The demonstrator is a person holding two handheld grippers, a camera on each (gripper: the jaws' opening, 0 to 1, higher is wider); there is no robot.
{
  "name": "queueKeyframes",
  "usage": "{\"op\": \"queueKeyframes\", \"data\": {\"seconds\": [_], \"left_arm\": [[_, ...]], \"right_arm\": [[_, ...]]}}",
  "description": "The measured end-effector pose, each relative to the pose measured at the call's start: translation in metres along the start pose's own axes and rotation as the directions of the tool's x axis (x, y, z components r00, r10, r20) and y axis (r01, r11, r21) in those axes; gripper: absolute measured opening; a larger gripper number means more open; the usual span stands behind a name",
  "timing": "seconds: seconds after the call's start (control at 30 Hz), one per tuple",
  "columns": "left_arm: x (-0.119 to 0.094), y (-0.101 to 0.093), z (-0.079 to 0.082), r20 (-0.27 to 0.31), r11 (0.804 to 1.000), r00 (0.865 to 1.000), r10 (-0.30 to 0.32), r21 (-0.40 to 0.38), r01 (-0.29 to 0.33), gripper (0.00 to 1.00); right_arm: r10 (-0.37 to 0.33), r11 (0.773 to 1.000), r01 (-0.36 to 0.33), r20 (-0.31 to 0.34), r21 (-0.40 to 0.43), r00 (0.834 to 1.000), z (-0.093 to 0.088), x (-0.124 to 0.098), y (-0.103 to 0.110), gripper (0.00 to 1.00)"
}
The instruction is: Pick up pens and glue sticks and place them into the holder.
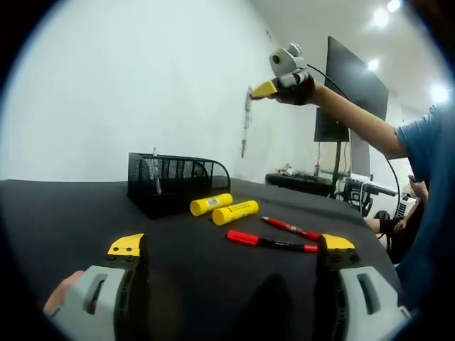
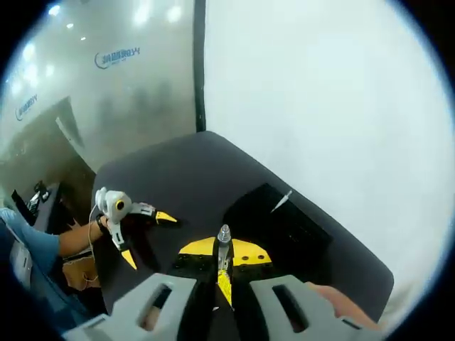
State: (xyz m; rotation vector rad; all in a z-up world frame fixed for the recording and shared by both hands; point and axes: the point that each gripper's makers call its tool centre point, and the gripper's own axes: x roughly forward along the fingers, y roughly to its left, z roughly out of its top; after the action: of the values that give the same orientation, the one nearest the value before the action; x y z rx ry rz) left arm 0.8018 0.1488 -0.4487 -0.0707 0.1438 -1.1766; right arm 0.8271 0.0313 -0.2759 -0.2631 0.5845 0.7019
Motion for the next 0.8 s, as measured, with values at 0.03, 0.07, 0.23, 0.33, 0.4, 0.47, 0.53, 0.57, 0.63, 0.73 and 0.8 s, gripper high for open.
{"op": "queueKeyframes", "data": {"seconds": [0.03,0.07,0.23,0.33,0.4,0.47,0.53,0.57,0.63,0.73,0.8], "left_arm": [[0.000,0.000,0.000,0.001,1.000,1.000,-0.001,0.000,0.001,0.92],[0.000,0.000,0.000,0.001,1.000,1.000,-0.001,-0.001,0.001,0.92],[0.000,-0.001,0.000,-0.003,1.000,1.000,-0.002,0.002,0.002,0.92],[0.001,-0.002,-0.002,-0.012,1.000,1.000,-0.003,0.013,0.003,0.92],[0.002,-0.002,-0.003,-0.020,1.000,1.000,-0.002,0.018,0.003,0.92],[0.002,-0.003,-0.003,-0.020,1.000,1.000,-0.004,0.019,0.005,0.92],[0.001,-0.004,-0.003,-0.018,1.000,1.000,-0.004,0.017,0.004,0.92],[0.001,-0.005,-0.002,-0.016,1.000,1.000,-0.005,0.017,0.005,0.92],[0.001,-0.005,-0.002,-0.018,1.000,1.000,-0.003,0.020,0.003,0.92],[0.000,-0.005,-0.002,-0.018,1.000,1.000,-0.001,0.027,0.001,0.92],[0.000,-0.007,-0.002,-0.018,1.000,1.000,-0.002,0.029,0.003,0.92]], "right_arm": [[-0.001,1.000,0.001,0.003,0.004,1.000,0.003,0.003,-0.003,0.03],[0.001,1.000,-0.001,0.016,0.011,1.000,0.007,0.005,-0.004,0.03],[-0.036,0.998,0.033,0.070,0.044,0.997,0.027,0.019,-0.027,0.03],[-0.075,0.996,0.071,0.089,0.053,0.993,0.033,0.028,-0.037,0.03],[-0.103,0.993,0.097,0.105,0.065,0.989,0.037,0.033,-0.046,0.03],[-0.127,0.989,0.117,0.125,0.089,0.984,0.042,0.039,-0.055,0.03],[-0.151,0.985,0.137,0.144,0.101,0.978,0.053,0.047,-0.076,0.03],[-0.162,0.983,0.146,0.154,0.108,0.975,0.059,0.051,-0.087,0.03],[-0.179,0.979,0.160,0.168,0.126,0.969,0.068,0.058,-0.103,0.03],[-0.201,0.974,0.176,0.188,0.143,0.961,0.075,0.070,-0.120,0.03],[-0.210,0.971,0.182,0.191,0.152,0.959,0.078,0.079,-0.128,0.03]]}}
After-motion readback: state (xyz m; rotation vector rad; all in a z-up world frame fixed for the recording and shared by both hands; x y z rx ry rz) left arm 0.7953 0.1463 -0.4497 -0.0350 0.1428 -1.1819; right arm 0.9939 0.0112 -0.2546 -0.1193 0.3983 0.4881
